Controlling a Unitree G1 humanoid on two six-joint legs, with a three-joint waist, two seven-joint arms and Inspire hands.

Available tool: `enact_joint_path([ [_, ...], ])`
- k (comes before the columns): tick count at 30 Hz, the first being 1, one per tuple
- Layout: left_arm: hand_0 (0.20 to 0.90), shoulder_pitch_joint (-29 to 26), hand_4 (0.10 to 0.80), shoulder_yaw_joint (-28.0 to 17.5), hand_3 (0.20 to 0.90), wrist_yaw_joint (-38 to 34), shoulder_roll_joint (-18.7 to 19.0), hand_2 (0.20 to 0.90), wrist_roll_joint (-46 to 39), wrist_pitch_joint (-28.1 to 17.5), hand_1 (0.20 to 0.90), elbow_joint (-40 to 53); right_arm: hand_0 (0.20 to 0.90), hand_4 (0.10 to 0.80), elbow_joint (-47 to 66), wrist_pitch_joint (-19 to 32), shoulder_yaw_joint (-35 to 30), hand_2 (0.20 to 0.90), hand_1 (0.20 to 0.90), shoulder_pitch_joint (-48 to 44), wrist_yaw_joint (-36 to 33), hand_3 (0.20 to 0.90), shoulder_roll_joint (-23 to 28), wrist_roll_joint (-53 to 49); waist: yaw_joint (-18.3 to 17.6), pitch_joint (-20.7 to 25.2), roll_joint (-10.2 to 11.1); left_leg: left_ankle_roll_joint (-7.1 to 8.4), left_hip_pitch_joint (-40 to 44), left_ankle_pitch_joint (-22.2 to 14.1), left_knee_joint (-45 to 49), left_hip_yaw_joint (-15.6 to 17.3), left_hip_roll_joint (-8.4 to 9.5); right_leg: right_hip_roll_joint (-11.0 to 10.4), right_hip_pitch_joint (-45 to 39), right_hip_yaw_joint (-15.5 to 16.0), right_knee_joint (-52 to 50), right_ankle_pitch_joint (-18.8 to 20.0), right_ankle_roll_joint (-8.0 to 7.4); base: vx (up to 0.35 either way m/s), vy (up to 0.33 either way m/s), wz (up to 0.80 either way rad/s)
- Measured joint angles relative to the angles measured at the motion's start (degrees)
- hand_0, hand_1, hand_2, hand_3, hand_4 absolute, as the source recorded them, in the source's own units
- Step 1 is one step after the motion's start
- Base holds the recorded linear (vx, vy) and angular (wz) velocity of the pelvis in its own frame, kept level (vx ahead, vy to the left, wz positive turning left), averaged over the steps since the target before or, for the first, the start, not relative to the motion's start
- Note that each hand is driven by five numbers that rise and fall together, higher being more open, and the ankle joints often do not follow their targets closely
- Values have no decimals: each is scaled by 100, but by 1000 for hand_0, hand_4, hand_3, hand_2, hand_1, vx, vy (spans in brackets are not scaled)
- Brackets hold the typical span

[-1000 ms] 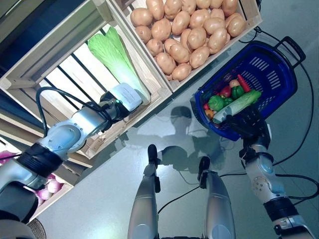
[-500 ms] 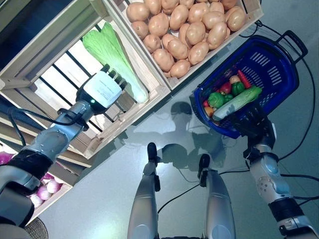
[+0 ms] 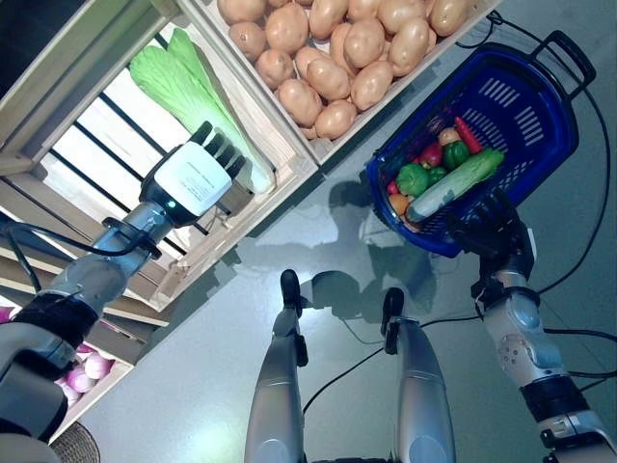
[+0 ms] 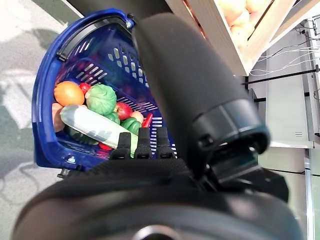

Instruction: Put vegetables into the basket

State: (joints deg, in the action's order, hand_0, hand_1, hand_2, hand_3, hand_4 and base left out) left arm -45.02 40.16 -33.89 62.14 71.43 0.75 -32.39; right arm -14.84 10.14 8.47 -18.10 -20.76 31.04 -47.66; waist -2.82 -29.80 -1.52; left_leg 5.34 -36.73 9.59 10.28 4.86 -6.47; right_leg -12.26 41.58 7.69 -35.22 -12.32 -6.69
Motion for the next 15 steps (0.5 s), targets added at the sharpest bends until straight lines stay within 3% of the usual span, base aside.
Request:
enact_joint_path([
  [7, 900, 13, 800, -7, 900, -536, -10, 900, -3, 10, 900, -32, 900, 800, 184, 0, 74, 900, 900, 46, 0, 900, -1, 6, -87, 0, 1, 0, -7, 0, -3, -2, -7, 10, 2, 4, 9, -3, 3, 17, -21, 0],
  [15, 900, -49, 800, -12, 900, -548, -15, 900, -2, 9, 900, 136, 900, 800, 186, 0, 75, 900, 900, -16, 0, 900, -1, 9, -109, 0, 1, 3, -201, 2, 37, 0, -10, 11, 201, -19, -40, -2, 15, 0, 0, 0],
])
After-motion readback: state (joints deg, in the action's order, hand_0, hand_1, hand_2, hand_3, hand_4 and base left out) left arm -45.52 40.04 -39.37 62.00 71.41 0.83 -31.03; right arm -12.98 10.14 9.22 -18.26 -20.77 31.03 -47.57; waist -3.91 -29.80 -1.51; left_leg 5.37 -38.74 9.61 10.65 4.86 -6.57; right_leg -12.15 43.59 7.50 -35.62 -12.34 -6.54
